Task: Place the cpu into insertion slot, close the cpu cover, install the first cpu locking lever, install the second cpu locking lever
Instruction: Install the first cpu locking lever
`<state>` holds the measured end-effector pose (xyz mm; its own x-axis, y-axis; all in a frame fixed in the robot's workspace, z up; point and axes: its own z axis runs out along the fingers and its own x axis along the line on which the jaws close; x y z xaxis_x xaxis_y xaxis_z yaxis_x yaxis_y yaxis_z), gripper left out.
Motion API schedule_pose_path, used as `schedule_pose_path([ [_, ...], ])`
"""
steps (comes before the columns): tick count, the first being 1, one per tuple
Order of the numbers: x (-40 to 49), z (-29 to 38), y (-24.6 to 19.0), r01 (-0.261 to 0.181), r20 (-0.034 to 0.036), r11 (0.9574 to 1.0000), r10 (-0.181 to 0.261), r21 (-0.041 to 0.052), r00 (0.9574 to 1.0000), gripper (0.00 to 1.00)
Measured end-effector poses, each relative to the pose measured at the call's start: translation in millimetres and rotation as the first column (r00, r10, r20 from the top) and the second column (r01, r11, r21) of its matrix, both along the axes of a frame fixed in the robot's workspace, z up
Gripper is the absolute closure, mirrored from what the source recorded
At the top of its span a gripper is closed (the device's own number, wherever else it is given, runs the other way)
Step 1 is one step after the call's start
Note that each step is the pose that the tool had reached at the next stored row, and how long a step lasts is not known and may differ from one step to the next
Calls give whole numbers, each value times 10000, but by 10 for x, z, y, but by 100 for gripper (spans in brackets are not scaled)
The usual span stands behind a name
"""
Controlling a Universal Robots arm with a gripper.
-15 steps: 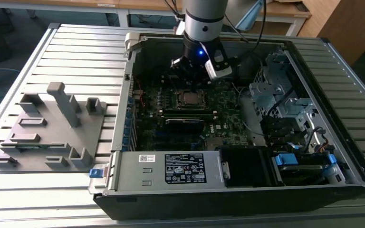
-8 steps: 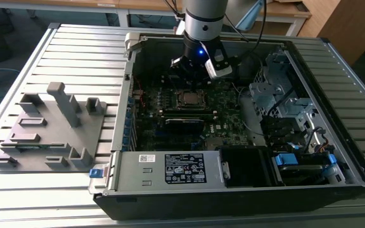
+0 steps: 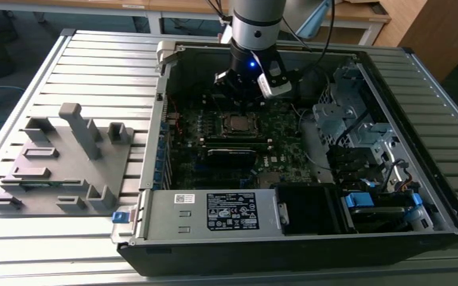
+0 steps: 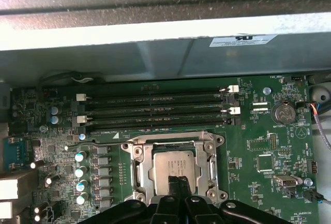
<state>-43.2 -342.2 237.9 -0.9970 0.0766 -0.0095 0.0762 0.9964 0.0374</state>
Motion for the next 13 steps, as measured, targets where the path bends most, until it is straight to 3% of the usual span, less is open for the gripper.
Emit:
schedule_pose_path([
  [13, -35, 0, 0, -1, 0, 10000, 1, -1, 10000, 89],
])
